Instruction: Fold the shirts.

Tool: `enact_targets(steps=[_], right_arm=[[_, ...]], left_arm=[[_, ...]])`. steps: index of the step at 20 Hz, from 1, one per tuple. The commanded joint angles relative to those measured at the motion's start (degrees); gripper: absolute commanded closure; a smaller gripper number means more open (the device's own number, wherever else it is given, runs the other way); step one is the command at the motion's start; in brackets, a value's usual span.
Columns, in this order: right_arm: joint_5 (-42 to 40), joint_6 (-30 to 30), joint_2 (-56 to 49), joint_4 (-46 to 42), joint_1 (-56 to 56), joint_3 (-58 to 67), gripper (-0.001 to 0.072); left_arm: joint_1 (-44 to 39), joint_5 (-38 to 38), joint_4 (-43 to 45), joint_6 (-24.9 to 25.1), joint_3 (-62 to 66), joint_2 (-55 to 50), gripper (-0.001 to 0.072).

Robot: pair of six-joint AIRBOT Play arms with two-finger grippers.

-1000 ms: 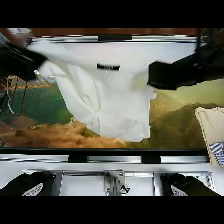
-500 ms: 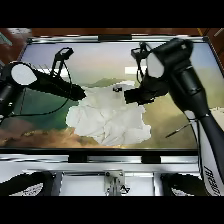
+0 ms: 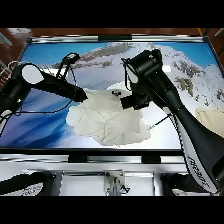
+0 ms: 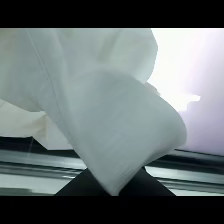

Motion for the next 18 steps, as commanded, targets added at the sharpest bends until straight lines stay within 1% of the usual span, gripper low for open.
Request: enact_targets(steps=[1,4,6,9,11,12,13,17,18], right_arm=[[0.15,0.13,-0.68,0.57,0.11,0.0,0.0632],[0.04,0.26,-0.68,0.17,0.11,0.0,0.0632],[-0.66,1.4,-0.68,0.66,0.13,0.0,0.0632],[-4.87,3.19,-0.72,2.67,0.13,0.0,0.0632],[-7.43,3.37,-0.72,4.61,0.13,0.0,0.0632],[-8.07,3.37,-0.74,5.2,0.15,0.0,0.0633],[-8.48,3.37,-0.72,5.53,0.15,0.0,0.0633],[-8.66,3.13,-0.72,5.53,0.15,0.0,0.0633],[-8.98,3.04,-0.72,5.53,0.15,0.0,0.0632]], left_arm=[[0.72,-2.78,0.04,1.51,0.0,-0.46,0.0637],[2.4,-4.81,0.44,1.88,0.0,-0.35,0.0638],[3.34,-5.51,0.44,3.5,-0.02,-0.37,0.0635],[3.8,-5.95,0.35,3.45,0.0,-0.37,0.0622],[3.89,-7.61,0.39,3.43,0.46,-0.35,0.0618],[3.96,-9.18,0.39,3.41,1.75,-0.33,0.0616],[4.15,-10.36,0.35,3.41,3.72,-0.17,0.0594],[7.15,-11.28,0.33,3.43,14.36,0.31,0.0593],[7.8,-11.3,-0.11,3.39,15.74,0.31,0.0288]])
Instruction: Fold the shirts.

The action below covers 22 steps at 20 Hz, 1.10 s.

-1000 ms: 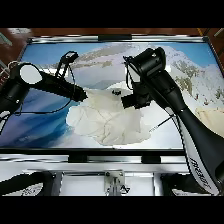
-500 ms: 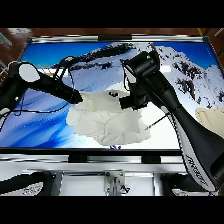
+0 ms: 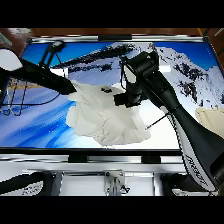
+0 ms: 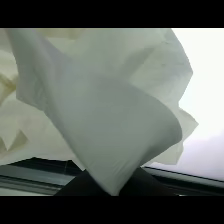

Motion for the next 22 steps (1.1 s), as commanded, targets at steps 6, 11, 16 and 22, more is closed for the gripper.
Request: enact_targets(steps=[6,11,16,22], right_arm=[[-1.4,-0.83,0.0,0.57,0.04,0.0,0.0632],[-1.03,-1.29,0.0,0.57,0.04,0.0,0.0632],[-1.09,-1.92,0.0,0.57,0.04,0.0,0.0632],[-1.55,-3.1,-0.02,0.57,0.04,0.0,0.0632]], left_arm=[[2.62,-4.04,1.22,-3.28,5.53,0.02,0.0024],[5.99,-3.96,10.73,-6.21,8.0,0.87,0.0024],[17.49,-2.43,17.79,-11.96,8.63,1.05,0.0177],[31.19,-0.55,19.08,-13.2,6.32,-4.26,0.0243]])
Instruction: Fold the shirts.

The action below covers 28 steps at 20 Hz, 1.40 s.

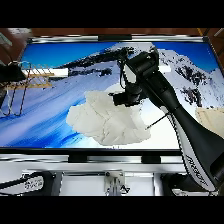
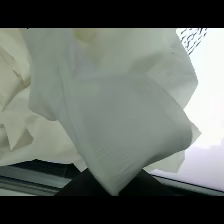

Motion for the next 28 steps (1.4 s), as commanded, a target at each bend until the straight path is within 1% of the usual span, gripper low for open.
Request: enact_targets(steps=[1,2,4,6,7,8,9,11,14,16,18,20,23,25,28], right_arm=[[-0.04,-0.83,-0.02,0.0,0.02,0.0,0.0632],[-0.02,-0.81,-0.02,0.0,0.02,0.0,0.0632],[-0.02,-0.81,-0.02,0.0,0.02,0.0,0.0632],[-0.02,-0.76,-0.02,0.0,0.02,0.0,0.0632],[-0.04,-0.74,-0.02,0.02,0.02,0.0,0.0632],[-0.04,-0.72,-0.02,0.0,0.02,0.0,0.0632],[-0.07,-0.72,-0.02,0.0,0.02,0.0,0.0632],[-0.2,-0.72,-0.02,0.0,0.02,0.0,0.0632],[-0.59,-0.26,-0.02,0.0,0.02,0.0,0.0632],[-0.57,-0.02,-0.02,0.02,0.02,0.0,0.0632],[-0.46,-0.04,-0.02,0.0,0.0,0.0,0.0632],[-0.44,-0.02,-0.02,0.0,0.02,0.0,0.0632],[-0.55,0.61,-0.02,-0.02,0.0,0.0,0.0632],[-0.46,1.05,-0.02,0.02,0.02,0.0,0.0632],[-0.74,1.77,-0.02,0.0,0.02,0.0,0.0632]], left_arm=[[6.45,2.38,1.11,-1.14,-0.59,-3.45,0.0241],[7.3,2.38,1.14,-1.68,-0.61,-4.42,0.0241],[9.9,2.49,1.14,1.07,-0.66,-6.21,0.0241],[13.55,3.48,0.22,0.68,-1.57,-6.49,0.0235],[15.96,3.45,-0.68,1.49,-2.64,-6.49,0.0195],[18.32,3.45,-1.49,2.25,-4.15,-6.49,0.0113],[20.33,3.43,-1.95,3.13,-5.99,-6.49,0.0112],[23.32,3.58,-3.63,7.74,-10.58,-6.49,0.0111],[25.64,8.85,-3.87,9.18,-16.5,-6.45,0.0111],[26.25,13.16,-3.85,13.16,-18.47,-6.56,0.0112],[26.75,16.06,-3.8,15.02,-18.73,-7.8,0.0112],[27.34,16.57,-3.91,17.31,-18.71,-9.88,0.0113],[27.41,16.87,-4.33,18.51,-18.67,-13.2,0.0112],[27.41,18.64,-5.31,21.27,-18.67,-14.69,0.0112],[27.41,19.58,-5.35,22.38,-18.64,-17.07,0.0113]])
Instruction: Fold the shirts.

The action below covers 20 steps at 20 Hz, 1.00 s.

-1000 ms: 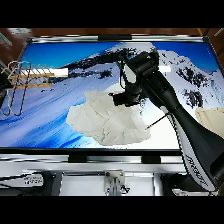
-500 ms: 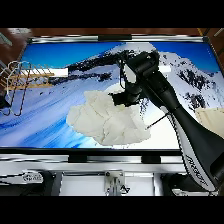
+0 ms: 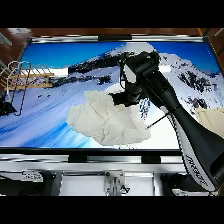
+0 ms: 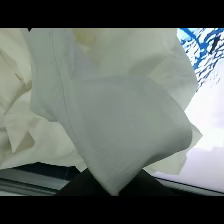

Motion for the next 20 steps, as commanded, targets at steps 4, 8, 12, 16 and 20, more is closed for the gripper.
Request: enact_targets(steps=[4,8,12,16,20], right_arm=[[-0.66,1.6,-0.02,-0.02,0.02,0.0,0.0632],[-0.7,2.47,-0.02,-0.02,0.02,0.0,0.0632],[-0.72,3.04,-0.02,0.04,0.02,0.0,0.0632],[-0.55,3.06,-0.02,0.04,0.02,0.0,0.0632],[-0.59,3.04,-0.02,0.0,0.02,0.0,0.0632]], left_arm=[[0.13,2.51,-3.58,4.63,-0.07,-4.79,0.0117],[0.13,4.9,-7.87,7.72,-0.07,-5.55,0.0129],[0.04,3.8,-8.24,7.61,-0.09,-7.48,0.0147],[0.02,4.92,-8.24,7.85,-0.07,-7.69,0.0389],[0.0,5.29,-8.81,7.87,-0.02,-7.45,0.0647]])
